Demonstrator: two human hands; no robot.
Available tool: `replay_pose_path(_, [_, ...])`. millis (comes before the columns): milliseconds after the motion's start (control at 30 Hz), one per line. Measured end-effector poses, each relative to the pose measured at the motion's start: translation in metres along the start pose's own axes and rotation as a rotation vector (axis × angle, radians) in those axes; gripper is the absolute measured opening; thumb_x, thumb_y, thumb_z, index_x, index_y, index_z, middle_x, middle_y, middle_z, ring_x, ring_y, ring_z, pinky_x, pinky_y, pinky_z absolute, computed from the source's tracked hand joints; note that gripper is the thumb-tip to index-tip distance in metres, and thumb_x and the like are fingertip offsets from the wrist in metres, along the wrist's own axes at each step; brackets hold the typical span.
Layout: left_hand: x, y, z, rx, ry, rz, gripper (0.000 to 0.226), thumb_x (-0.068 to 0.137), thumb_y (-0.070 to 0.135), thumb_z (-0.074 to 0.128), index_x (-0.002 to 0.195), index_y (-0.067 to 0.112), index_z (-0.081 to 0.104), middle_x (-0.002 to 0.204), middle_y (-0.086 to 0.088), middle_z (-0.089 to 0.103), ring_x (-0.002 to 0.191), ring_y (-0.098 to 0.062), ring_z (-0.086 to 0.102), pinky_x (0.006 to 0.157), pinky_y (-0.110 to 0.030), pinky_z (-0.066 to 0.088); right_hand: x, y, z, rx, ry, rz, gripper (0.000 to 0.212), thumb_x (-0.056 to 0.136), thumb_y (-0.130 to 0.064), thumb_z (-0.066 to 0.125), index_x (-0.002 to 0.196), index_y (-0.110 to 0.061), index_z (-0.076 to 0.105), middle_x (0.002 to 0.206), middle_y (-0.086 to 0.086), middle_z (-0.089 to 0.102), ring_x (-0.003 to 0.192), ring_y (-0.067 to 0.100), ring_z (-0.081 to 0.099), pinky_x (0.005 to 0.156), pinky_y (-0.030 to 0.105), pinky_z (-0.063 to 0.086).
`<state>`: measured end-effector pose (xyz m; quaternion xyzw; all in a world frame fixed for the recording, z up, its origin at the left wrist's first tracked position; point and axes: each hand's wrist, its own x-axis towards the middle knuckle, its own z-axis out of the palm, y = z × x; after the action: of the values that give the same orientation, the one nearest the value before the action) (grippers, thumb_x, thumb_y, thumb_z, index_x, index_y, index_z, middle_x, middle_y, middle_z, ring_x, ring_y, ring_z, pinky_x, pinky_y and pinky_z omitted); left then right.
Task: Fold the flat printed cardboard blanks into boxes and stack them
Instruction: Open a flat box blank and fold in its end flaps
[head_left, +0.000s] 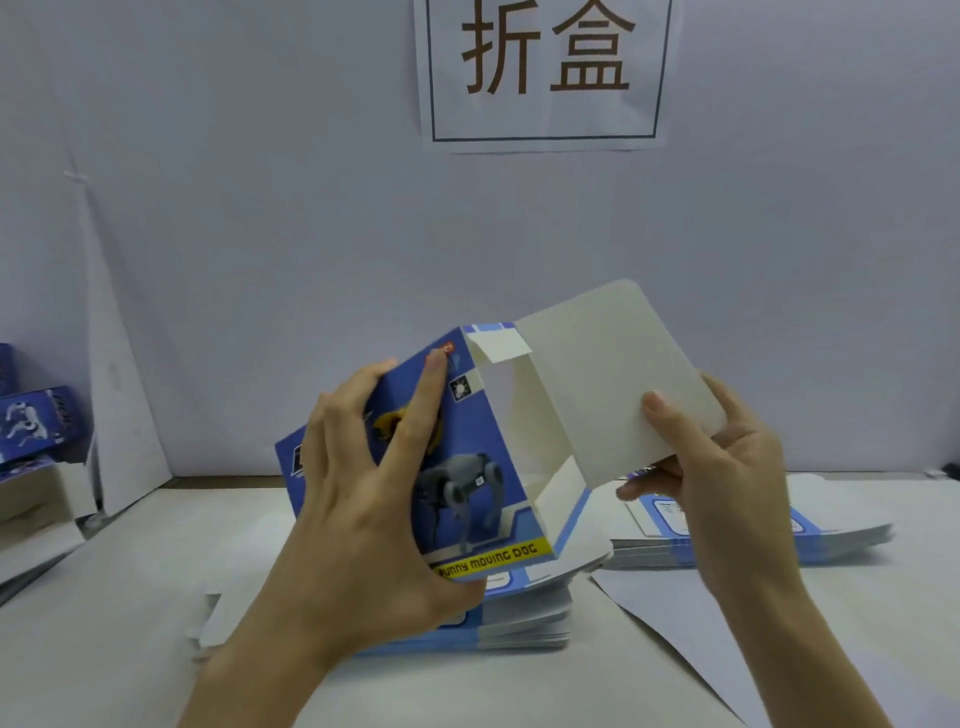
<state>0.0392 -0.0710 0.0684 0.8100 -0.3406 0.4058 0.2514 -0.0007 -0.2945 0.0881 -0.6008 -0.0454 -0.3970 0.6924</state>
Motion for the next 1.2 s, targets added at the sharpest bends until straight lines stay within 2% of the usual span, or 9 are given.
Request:
replay_pose_path(133, [0.001,-0.004,-0.005,0.017,0.008,0.004,0.126,0.050,0.068,0.067,0.153,0.031,0.005,0.142,-0.005,0.021,0.127,-0.004,0.019,0.095,-0.035,0.036,-0.005,0.003,0.008,-0.025,-0.011,-0.127,0.038,0.093,-0.007,0.057,0.120,-0.032,0.059,0.088,-0.022,0.069,0.068,0.013,0.067,0.039,0.029,0.053])
replay_pose_path(300, [0.004,-0.004,-0.011,0.008,0.032,0.025,0.123,0.054,0.066,0.068,0.153,0.025,0.009,0.143,-0.009,0.024,0.126,-0.017,0.029,0.098,-0.043,0.040,-0.010,0.008,0.012,-0.074,0.012,-0.288,0.042,0.094,0.003,0.052,0.112,-0.031,0.069,0.090,-0.022,0.069,0.049,0.011,0.053,0.038,0.032,0.053])
replay_pose_path(367, [0.004,-0.002,-0.010,0.033,0.045,0.029,0.121,0.054,0.066,0.067,0.153,0.026,0.009,0.143,-0.009,0.024,0.127,-0.017,0.028,0.097,-0.043,0.039,-0.010,0.007,0.013,-0.060,0.025,-0.297,0.040,0.094,-0.004,0.054,0.111,-0.036,0.069,0.094,-0.023,0.069,0.062,0.006,0.059,0.050,0.032,0.057])
replay_pose_path(533, [0.004,-0.001,-0.012,0.071,0.025,0.010,0.118,0.054,0.067,0.064,0.152,0.028,0.012,0.143,-0.010,0.022,0.132,-0.030,0.028,0.091,-0.065,0.044,-0.005,0.004,0.012,0.329,-0.141,0.000,0.028,0.090,-0.044,0.051,0.107,-0.038,0.073,0.108,-0.008,0.072,0.093,0.009,0.067,0.067,0.022,0.055])
replay_pose_path(633, [0.004,-0.003,-0.013,0.070,-0.005,0.022,0.124,0.050,0.065,0.069,0.152,0.028,0.009,0.143,-0.008,0.021,0.132,-0.022,0.025,0.091,-0.066,0.044,-0.003,0.002,0.014,0.553,-0.243,0.170,0.031,0.088,-0.037,0.049,0.103,-0.029,0.075,0.104,-0.004,0.073,0.093,0.010,0.068,0.072,0.027,0.057])
replay_pose_path(767, [0.005,-0.001,-0.011,0.086,-0.059,0.030,0.126,0.051,0.064,0.072,0.152,0.024,0.007,0.144,-0.010,0.024,0.133,-0.024,0.025,0.088,-0.066,0.046,-0.008,0.001,0.020,0.365,-0.438,0.212,0.019,0.084,-0.026,0.060,0.091,-0.027,0.077,0.086,-0.006,0.072,0.079,0.006,0.066,0.067,0.024,0.056])
replay_pose_path(933, [0.005,-0.006,-0.014,0.157,-0.056,0.065,0.120,0.053,0.063,0.069,0.149,0.016,0.016,0.142,-0.018,0.027,0.132,-0.030,0.023,0.091,-0.069,0.041,-0.011,0.011,0.022,0.086,-0.239,0.120,0.046,0.099,-0.013,0.041,0.087,-0.041,0.075,0.081,-0.004,0.071,0.075,0.010,0.063,0.060,0.028,0.053])
replay_pose_path(1067, [0.005,-0.008,-0.014,0.152,-0.060,0.066,0.119,0.053,0.062,0.066,0.150,0.020,0.013,0.143,-0.016,0.026,0.132,-0.032,0.024,0.091,-0.068,0.042,-0.010,0.004,0.022,0.180,-0.256,0.183,0.025,0.085,-0.036,0.052,0.085,-0.038,0.076,0.079,-0.005,0.073,0.070,0.004,0.065,0.058,0.022,0.055])
replay_pose_path(1200, [0.004,-0.008,-0.009,0.158,-0.075,0.051,0.119,0.054,0.066,0.062,0.151,0.022,0.010,0.143,-0.016,0.028,0.130,-0.032,0.027,0.094,-0.065,0.042,-0.011,0.008,0.021,0.034,-0.161,0.107,0.023,0.077,-0.048,0.052,0.081,-0.043,0.074,0.077,-0.010,0.072,0.070,0.005,0.064,0.061,0.026,0.054])
